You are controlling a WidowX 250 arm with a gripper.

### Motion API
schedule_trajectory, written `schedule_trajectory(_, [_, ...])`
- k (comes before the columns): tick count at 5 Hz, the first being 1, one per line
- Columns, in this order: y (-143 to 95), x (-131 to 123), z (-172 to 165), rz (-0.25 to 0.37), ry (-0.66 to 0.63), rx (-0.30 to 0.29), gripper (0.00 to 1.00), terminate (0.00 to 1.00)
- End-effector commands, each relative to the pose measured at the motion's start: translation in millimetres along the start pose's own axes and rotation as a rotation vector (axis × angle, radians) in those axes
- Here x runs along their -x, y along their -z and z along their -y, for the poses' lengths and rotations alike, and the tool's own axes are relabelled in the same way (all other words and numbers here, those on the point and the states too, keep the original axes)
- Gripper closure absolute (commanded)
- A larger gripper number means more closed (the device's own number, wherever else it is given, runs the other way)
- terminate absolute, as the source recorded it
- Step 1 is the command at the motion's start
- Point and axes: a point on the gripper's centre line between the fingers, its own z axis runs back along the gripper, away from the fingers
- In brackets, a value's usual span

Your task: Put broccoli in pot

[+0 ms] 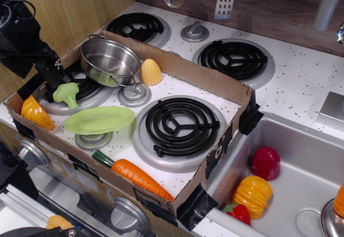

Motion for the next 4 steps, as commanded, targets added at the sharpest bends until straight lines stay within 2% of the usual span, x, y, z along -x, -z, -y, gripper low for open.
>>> schedule_trajectory(1, [-1, -10, 10, 0.032, 0.047, -0.005, 0.0, 0.0])
schedule_trajectory(3, [27, -6, 18, 0.037, 0.056, 0.052, 0.0, 0.0])
schedule_trajectory(4, [38, 1, 16, 0.051, 0.061, 0.015, 0.0, 0.0])
